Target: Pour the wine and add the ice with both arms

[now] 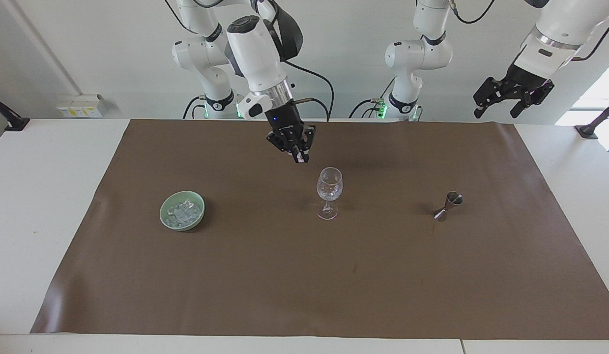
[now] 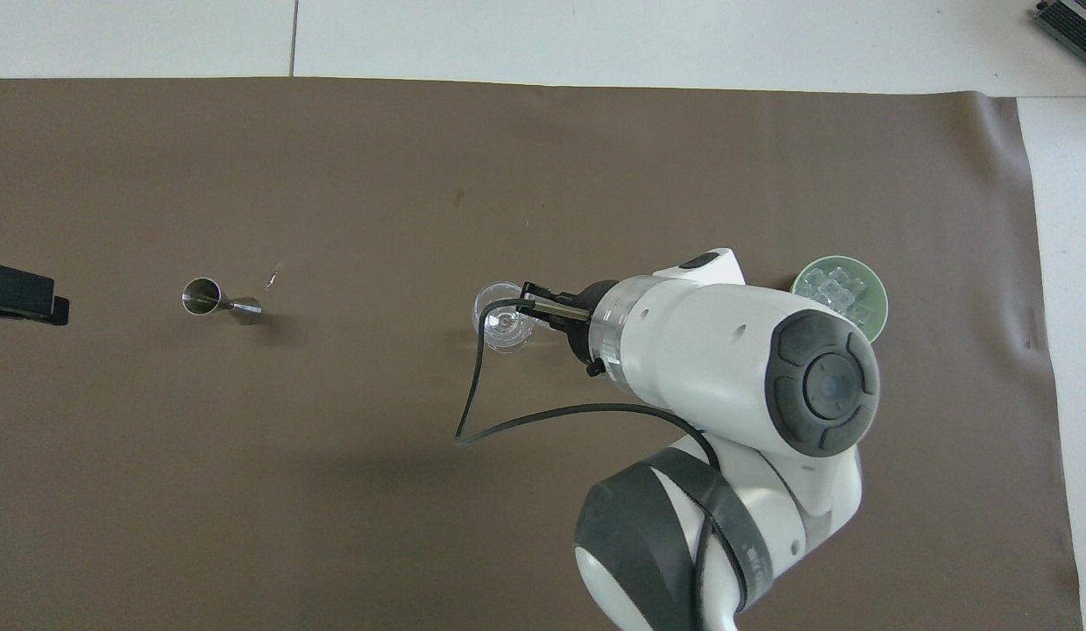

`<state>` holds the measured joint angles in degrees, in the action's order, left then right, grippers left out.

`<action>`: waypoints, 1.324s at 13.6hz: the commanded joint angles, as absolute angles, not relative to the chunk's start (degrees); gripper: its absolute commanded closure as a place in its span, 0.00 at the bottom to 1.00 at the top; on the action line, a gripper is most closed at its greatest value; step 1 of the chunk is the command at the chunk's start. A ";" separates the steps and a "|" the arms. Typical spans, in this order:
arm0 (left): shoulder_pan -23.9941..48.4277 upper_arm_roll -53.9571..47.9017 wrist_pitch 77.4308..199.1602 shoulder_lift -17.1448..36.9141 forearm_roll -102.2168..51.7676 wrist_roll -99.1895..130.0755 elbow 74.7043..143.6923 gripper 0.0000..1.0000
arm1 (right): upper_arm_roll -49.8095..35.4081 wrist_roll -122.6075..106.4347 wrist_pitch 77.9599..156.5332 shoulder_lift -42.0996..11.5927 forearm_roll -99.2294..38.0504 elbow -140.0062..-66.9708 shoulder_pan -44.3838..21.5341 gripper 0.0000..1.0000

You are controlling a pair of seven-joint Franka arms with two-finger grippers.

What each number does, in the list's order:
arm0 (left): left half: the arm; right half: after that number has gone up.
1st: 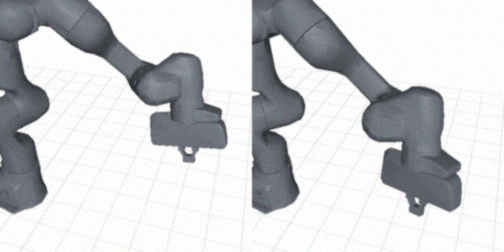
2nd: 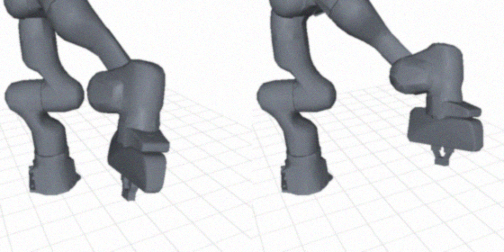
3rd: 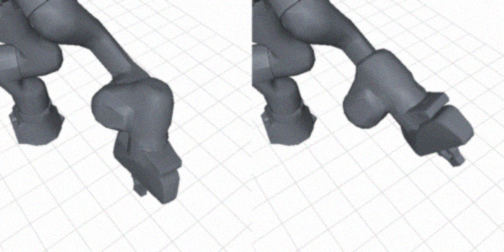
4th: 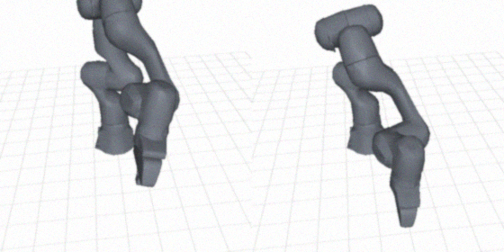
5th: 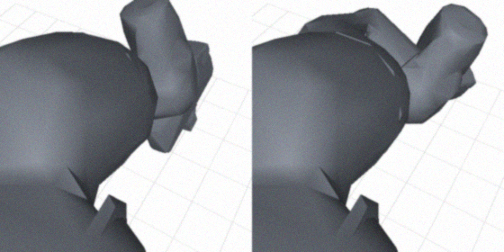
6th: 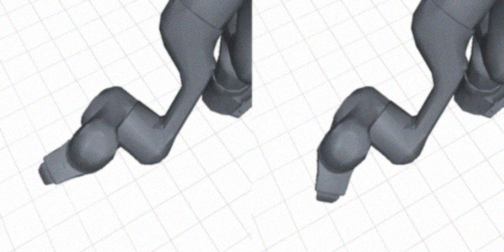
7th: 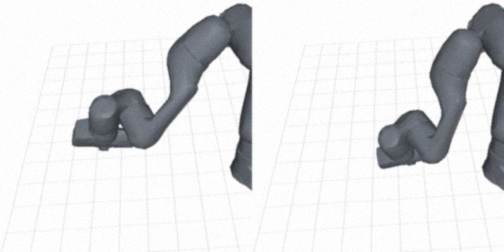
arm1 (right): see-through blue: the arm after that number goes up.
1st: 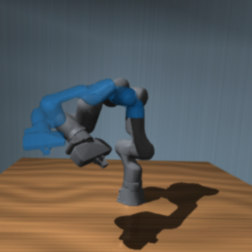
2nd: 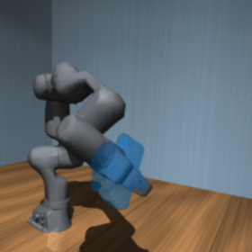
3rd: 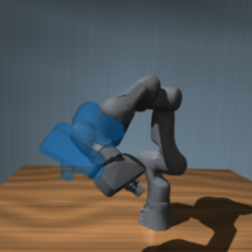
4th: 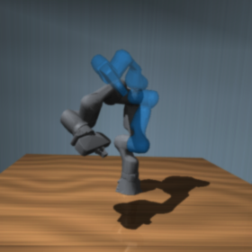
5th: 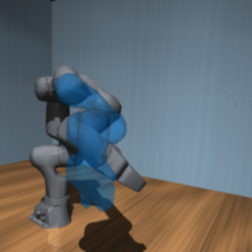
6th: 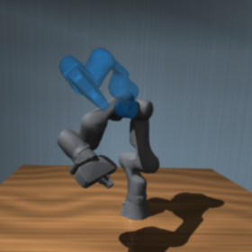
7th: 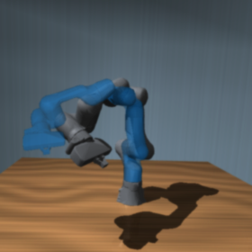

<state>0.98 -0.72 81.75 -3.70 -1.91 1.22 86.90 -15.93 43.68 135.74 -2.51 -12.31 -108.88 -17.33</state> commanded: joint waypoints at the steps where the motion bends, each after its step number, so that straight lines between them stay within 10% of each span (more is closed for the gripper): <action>1: 0.70 -0.79 81.65 -5.01 -2.11 0.97 88.33 0.00 | -15.91 45.09 138.42 -4.92 -12.57 -107.40 -18.11 1.00; 14: 0.70 -0.79 81.65 -5.01 -2.20 0.97 88.33 0.00 | -15.82 45.17 145.37 -9.84 -9.14 -107.23 -19.95 1.00; 18: 0.79 -0.79 81.65 -5.01 -2.11 0.97 88.33 0.00 | -15.82 45.26 146.78 -10.81 -9.14 -106.79 -20.13 0.73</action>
<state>0.98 -0.72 81.75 -3.71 -1.91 1.22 86.91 -15.81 44.36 145.88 -9.95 -10.14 -107.87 -19.91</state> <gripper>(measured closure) 0.000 0.780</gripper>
